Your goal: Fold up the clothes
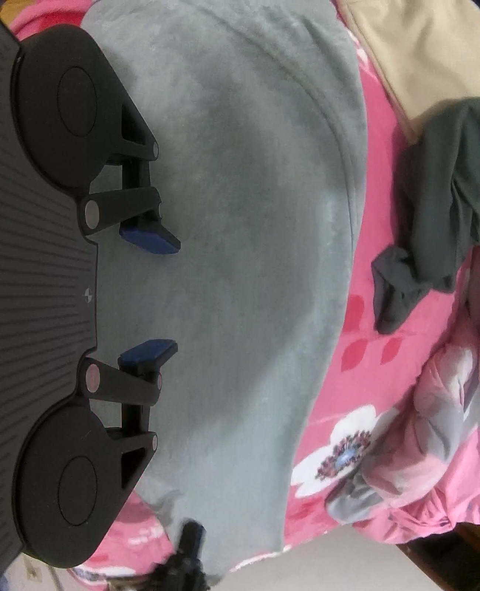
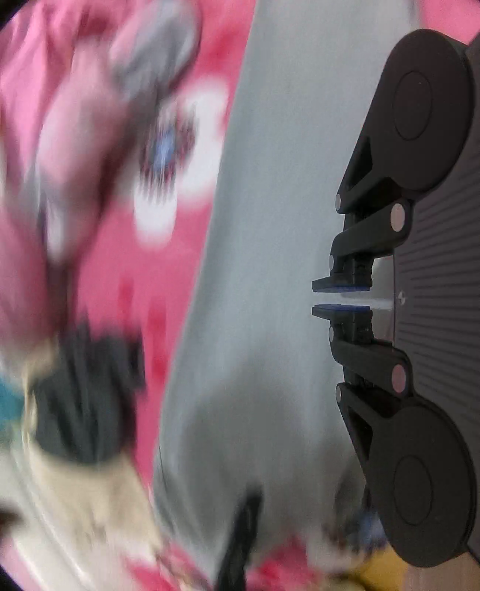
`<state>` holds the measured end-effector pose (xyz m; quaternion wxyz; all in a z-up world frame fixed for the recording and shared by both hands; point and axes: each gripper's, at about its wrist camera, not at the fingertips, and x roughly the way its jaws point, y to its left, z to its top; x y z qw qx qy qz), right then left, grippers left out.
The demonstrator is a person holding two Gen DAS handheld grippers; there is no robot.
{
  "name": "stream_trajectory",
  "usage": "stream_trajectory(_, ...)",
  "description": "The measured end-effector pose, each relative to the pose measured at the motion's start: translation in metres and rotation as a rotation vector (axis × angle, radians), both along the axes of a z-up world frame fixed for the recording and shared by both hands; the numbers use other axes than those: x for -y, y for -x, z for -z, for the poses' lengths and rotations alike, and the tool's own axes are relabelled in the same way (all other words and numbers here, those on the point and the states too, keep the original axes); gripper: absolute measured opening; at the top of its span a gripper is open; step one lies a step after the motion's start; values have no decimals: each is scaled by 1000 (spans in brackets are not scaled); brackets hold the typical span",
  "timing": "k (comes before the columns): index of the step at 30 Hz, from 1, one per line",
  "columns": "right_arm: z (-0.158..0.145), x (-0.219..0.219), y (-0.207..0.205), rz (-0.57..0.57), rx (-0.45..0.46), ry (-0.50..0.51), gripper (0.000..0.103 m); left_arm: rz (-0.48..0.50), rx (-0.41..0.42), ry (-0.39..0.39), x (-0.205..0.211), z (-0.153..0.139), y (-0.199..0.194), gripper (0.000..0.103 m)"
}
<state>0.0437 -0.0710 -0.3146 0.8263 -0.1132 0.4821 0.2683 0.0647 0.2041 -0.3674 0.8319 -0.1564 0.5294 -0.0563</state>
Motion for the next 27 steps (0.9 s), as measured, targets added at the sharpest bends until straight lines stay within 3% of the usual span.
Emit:
stream_trajectory(2, 26, -14, 17, -45, -63, 95, 6, 6, 0, 10, -10, 2, 1, 49)
stream_trajectory(4, 44, -7, 31, -17, -117, 201, 6, 10, 3, 23, -17, 4, -1, 49)
stream_trajectory(7, 25, 5, 37, 74, -161, 249, 6, 23, 5, 45, -24, 5, -1, 49)
stream_trajectory(11, -12, -11, 25, 81, -68, 132, 6, 30, 10, 61, -28, 6, 2, 50)
stream_trajectory(14, -14, -36, 14, 54, -29, -39, 6, 20, 11, 66, -29, 5, 4, 50)
stream_trajectory(15, -6, -46, 16, 38, -55, -57, 7, 14, 12, 69, -30, 5, 4, 50)
stream_trajectory(19, 34, -45, 49, -5, -180, 58, 7, -5, 14, 93, -37, 7, 6, 49)
stream_trajectory(22, 18, -33, 65, 18, -218, 87, 8, -8, 17, 108, -41, 5, 7, 50)
stream_trajectory(27, -14, -42, 40, 117, -191, -24, 8, -95, 15, 129, -62, -13, 25, 53)
